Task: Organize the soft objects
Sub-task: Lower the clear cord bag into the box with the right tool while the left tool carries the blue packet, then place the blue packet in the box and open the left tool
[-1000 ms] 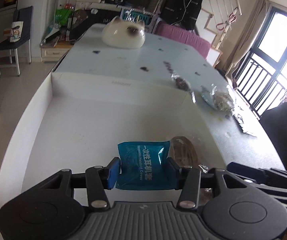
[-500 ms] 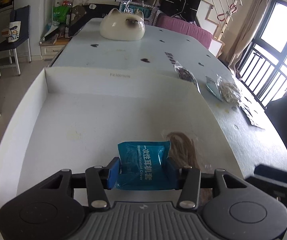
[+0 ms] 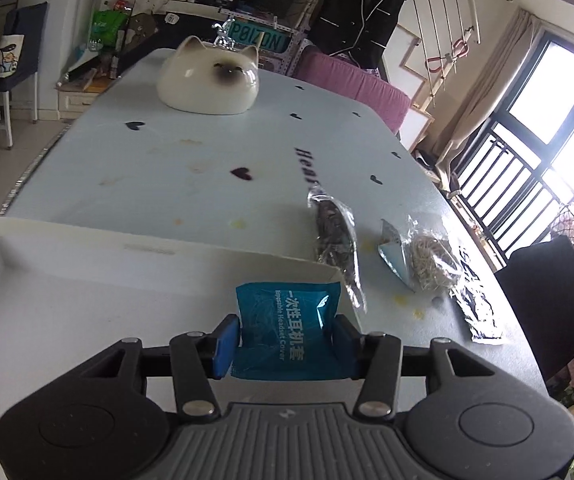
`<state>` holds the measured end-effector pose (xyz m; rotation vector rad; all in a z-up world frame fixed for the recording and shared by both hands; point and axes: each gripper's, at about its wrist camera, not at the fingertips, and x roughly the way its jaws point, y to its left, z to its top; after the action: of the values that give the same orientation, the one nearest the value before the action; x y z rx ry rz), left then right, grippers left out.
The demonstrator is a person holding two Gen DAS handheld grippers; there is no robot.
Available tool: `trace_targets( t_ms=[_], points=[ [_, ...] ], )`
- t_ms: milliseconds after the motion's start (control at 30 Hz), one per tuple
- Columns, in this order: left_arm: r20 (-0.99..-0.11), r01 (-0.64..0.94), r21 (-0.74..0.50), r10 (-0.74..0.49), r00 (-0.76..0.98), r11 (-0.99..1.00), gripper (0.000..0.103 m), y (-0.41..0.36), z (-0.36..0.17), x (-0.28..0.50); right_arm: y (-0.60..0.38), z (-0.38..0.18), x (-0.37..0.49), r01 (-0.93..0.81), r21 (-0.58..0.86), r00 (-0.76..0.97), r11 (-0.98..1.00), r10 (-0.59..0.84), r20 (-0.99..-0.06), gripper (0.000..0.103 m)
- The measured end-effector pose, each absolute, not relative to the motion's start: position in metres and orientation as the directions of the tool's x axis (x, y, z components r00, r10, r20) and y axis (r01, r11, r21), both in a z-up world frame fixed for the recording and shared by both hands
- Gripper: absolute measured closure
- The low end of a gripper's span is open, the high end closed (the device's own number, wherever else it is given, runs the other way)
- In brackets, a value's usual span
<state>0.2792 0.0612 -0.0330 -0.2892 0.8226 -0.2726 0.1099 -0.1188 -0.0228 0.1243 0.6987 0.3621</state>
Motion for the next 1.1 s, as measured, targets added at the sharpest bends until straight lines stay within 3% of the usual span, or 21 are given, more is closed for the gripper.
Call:
trace_targets(
  t_ms=[100, 167, 300, 400, 500, 667, 1100],
  points=[
    [-0.700, 0.102, -0.393, -0.369, 0.611, 0.914, 0.038, 0.058, -0.045, 0.288, -0.124, -0.024, 0.112, -0.277, 0.232, 0.705, 0.932, 0.361, -0.610, 0.058],
    [-0.723, 0.085, -0.396, -0.368, 0.585, 0.914, 0.025, 0.057, -0.048, 0.286, -0.125, -0.025, 0.113, -0.280, 0.230, 0.704, 0.932, 0.362, -0.611, 0.059],
    [-0.736, 0.119, -0.332, -0.335, 0.588, 0.936, 0.023, 0.063, -0.043, 0.267, -0.127, -0.028, 0.112, -0.292, 0.231, 0.698, 0.928, 0.371, -0.613, 0.060],
    [-0.738, 0.145, -0.302, -0.327, 0.591, 0.942, 0.027, 0.070, -0.040, 0.250, -0.126, -0.029, 0.111, -0.295, 0.236, 0.694, 0.926, 0.378, -0.613, 0.060],
    [-0.747, 0.164, -0.295, -0.334, 0.576, 0.942, 0.039, 0.078, -0.039, 0.234, -0.126, -0.029, 0.109, -0.300, 0.239, 0.692, 0.923, 0.383, -0.611, 0.060],
    [-0.786, 0.204, -0.287, -0.352, 0.507, 0.936, 0.076, 0.077, -0.045, 0.219, -0.123, -0.027, 0.102, -0.320, 0.235, 0.689, 0.918, 0.396, -0.606, 0.062],
    [-0.767, 0.194, -0.304, -0.361, 0.530, 0.933, 0.077, 0.062, -0.057, 0.220, -0.122, -0.025, 0.098, -0.323, 0.216, 0.690, 0.921, 0.386, -0.612, 0.062]
  ],
)
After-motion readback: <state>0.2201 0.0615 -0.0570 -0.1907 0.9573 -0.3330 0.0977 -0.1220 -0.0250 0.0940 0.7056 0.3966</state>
